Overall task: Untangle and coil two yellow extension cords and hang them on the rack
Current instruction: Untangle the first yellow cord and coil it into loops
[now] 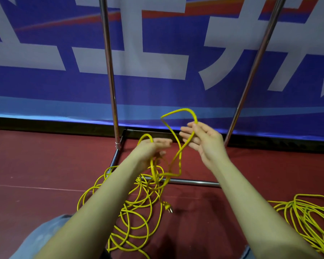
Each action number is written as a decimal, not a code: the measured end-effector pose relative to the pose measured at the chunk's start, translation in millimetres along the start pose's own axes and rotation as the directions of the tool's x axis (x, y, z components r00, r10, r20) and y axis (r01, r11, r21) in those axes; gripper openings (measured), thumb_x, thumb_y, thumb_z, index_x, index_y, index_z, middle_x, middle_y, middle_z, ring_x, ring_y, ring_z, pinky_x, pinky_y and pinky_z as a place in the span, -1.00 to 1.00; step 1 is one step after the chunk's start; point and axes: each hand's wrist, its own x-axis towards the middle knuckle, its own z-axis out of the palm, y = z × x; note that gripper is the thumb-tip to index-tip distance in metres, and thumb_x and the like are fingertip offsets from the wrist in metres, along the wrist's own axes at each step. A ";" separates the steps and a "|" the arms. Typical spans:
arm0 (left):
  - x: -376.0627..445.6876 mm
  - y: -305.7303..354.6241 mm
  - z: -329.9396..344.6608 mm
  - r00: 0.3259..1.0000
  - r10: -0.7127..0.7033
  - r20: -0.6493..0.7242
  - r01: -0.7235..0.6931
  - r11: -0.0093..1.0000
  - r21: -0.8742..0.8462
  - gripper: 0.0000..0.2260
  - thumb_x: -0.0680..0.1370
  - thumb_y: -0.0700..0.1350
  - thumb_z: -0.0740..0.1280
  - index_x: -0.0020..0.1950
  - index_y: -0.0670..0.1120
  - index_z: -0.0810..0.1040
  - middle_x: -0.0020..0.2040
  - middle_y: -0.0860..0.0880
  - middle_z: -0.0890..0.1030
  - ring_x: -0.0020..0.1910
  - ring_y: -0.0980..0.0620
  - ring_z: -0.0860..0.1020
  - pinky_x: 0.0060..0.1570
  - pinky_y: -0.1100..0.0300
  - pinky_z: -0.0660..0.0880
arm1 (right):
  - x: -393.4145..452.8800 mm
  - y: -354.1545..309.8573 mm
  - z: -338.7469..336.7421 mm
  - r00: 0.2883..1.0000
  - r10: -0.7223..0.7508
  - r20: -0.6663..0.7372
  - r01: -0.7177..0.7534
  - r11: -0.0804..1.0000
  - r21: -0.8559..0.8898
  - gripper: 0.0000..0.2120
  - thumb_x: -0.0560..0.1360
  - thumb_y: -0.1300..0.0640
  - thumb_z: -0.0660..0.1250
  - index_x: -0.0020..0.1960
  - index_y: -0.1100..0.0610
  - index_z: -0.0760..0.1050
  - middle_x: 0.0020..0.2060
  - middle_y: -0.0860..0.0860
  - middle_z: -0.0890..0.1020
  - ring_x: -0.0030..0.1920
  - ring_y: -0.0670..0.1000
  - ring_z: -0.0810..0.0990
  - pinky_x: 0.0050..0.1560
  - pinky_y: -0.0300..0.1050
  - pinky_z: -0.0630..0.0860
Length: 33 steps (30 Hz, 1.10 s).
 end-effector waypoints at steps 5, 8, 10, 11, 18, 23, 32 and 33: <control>0.9 -14.3 10.5 0.998 0.038 0.040 -0.042 0.994 0.101 -0.83 0.50 -0.31 0.35 -0.08 -0.04 0.62 -0.29 0.00 0.54 -0.36 0.14 0.42 -0.39 0.27 0.22 | 3.2 -16.1 -3.1 0.999 0.017 -0.036 0.003 0.863 0.505 -0.82 0.64 0.19 0.09 -0.08 0.18 0.41 -0.23 0.08 0.70 -0.13 0.08 0.70 -0.04 -0.01 0.61; 1.8 -17.2 7.5 0.997 0.059 -0.048 -0.052 0.989 0.137 -0.88 0.50 -0.29 0.36 -0.13 -0.08 0.61 -0.45 0.03 0.49 -0.46 0.14 0.41 -0.44 0.29 0.25 | 5.3 -22.5 -7.8 0.997 0.001 -0.081 0.050 0.779 0.625 -0.80 0.64 0.15 0.08 -0.08 0.17 0.40 -0.25 0.08 0.70 -0.17 0.04 0.70 -0.10 -0.02 0.64; 0.5 -16.9 5.8 0.993 0.065 -0.099 -0.053 0.992 0.119 -0.92 0.50 -0.27 0.39 -0.15 -0.11 0.60 -0.53 0.06 0.49 -0.57 0.20 0.43 -0.54 0.36 0.29 | 7.3 -23.9 -11.0 0.995 -0.004 -0.096 0.065 0.761 0.645 -0.80 0.64 0.12 0.08 -0.04 0.17 0.42 -0.21 0.08 0.70 -0.14 0.04 0.70 -0.08 0.00 0.62; -0.1 -15.2 5.1 0.990 0.070 -0.119 -0.059 0.994 0.088 -0.94 0.49 -0.25 0.40 -0.15 -0.11 0.59 -0.54 0.07 0.49 -0.59 0.22 0.43 -0.56 0.38 0.29 | 7.8 -23.2 -12.8 0.996 0.003 -0.090 0.055 0.773 0.631 -0.79 0.64 0.09 0.08 0.00 0.16 0.44 -0.16 0.08 0.70 -0.10 0.05 0.70 -0.04 -0.01 0.59; -4.4 11.5 3.1 0.992 0.094 -0.087 -0.111 0.969 -0.220 -0.99 0.52 -0.17 0.37 -0.08 -0.09 0.57 -0.38 0.08 0.61 -0.46 0.23 0.56 -0.52 0.38 0.36 | -1.9 10.5 -9.6 0.977 0.186 0.104 -0.161 0.964 -0.211 -0.91 0.55 0.29 0.24 -0.08 0.22 0.53 -0.25 0.07 0.65 -0.27 -0.02 0.65 -0.14 -0.18 0.56; -9.0 24.0 9.1 0.993 0.100 -0.058 -0.113 0.935 -0.336 -0.97 0.53 -0.16 0.35 -0.09 -0.10 0.55 -0.40 0.09 0.60 -0.54 0.23 0.49 -0.55 0.36 0.36 | -9.8 27.9 5.3 0.941 0.154 0.301 0.040 0.834 -0.550 -0.85 0.45 0.31 0.39 0.01 0.28 0.57 -0.25 0.05 0.56 -0.25 -0.11 0.50 -0.20 -0.31 0.44; -7.5 30.4 -5.1 0.995 0.102 -0.006 -0.092 0.874 -0.477 -0.91 0.57 -0.17 0.28 -0.07 -0.13 0.57 -0.27 0.02 0.66 -0.43 0.19 0.57 -0.54 0.35 0.36 | -7.6 33.2 16.5 0.943 0.015 0.331 0.177 0.821 -0.543 -0.94 0.41 0.28 0.43 -0.17 0.15 0.59 -0.15 0.08 0.54 -0.12 -0.04 0.49 0.00 -0.18 0.41; -6.5 29.9 -8.1 0.995 0.093 -0.019 -0.091 0.884 -0.459 -0.91 0.57 -0.17 0.28 -0.06 -0.13 0.57 -0.25 0.01 0.66 -0.43 0.18 0.57 -0.55 0.35 0.35 | -7.3 33.1 16.8 0.955 -0.003 0.296 0.161 0.843 -0.513 -0.90 0.42 0.30 0.42 -0.19 0.12 0.57 -0.14 0.07 0.53 -0.13 -0.05 0.49 -0.01 -0.19 0.40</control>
